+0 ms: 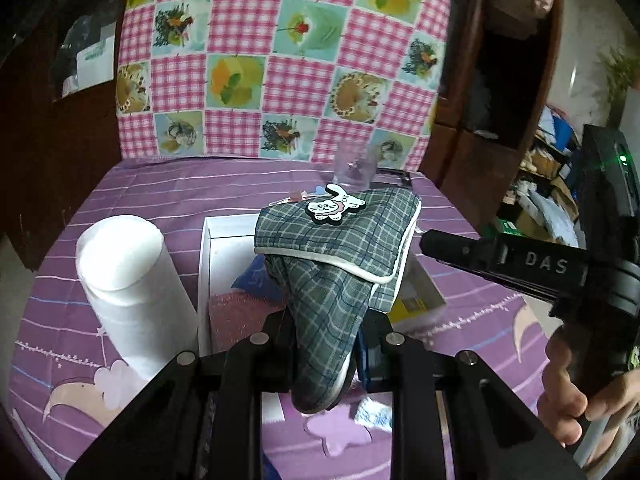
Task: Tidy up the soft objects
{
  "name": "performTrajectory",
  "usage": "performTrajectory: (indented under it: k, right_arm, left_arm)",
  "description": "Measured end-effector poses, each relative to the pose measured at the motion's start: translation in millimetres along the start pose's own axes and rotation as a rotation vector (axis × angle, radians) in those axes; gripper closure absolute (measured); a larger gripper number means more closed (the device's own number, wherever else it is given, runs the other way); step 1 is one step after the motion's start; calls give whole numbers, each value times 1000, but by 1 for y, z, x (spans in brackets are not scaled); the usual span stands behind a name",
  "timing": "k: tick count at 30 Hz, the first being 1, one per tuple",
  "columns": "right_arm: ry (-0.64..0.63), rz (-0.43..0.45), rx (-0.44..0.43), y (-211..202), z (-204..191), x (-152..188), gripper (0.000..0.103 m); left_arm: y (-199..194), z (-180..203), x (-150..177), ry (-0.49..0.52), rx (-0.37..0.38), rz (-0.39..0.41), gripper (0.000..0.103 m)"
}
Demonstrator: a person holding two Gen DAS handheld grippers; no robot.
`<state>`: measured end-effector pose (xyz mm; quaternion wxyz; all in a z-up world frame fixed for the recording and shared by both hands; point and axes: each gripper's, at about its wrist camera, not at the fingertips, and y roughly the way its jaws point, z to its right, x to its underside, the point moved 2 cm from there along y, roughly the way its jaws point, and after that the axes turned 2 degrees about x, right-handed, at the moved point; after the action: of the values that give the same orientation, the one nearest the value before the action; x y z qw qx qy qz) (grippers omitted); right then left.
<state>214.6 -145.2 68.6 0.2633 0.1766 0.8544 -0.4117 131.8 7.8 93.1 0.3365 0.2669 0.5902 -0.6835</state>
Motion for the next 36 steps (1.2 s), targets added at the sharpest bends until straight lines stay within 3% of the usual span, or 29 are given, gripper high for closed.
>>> performTrajectory:
  k: [4,6,11,24,27,29,31,36]
  right_arm:
    - [-19,-36,20,26,14,5,82]
    - [-13,-33,64,39,23,7,82]
    - [-4,-31,60,58,35,14,82]
    - [27,-30,46,73,43,25,79]
    - [50,-6,27,68,42,24,77]
    - [45,-11,26,66,39,23,66]
    - [27,-5,39,63,35,23,49]
    - [-20,41,92,51,29,19,47]
  left_arm:
    - [24,-10,8,29,-60,-4,82]
    - [42,-19,12,18,-101,-54,82]
    - [59,-37,20,8,-211,-60,82]
    - [80,-55,34,-36,-274,-104,79]
    - [77,-55,32,-57,-232,-93,65]
    - [69,-53,30,-63,-202,-58,42]
    - [60,-47,27,-41,-212,-4,32]
    - [50,-33,22,28,-260,34,29]
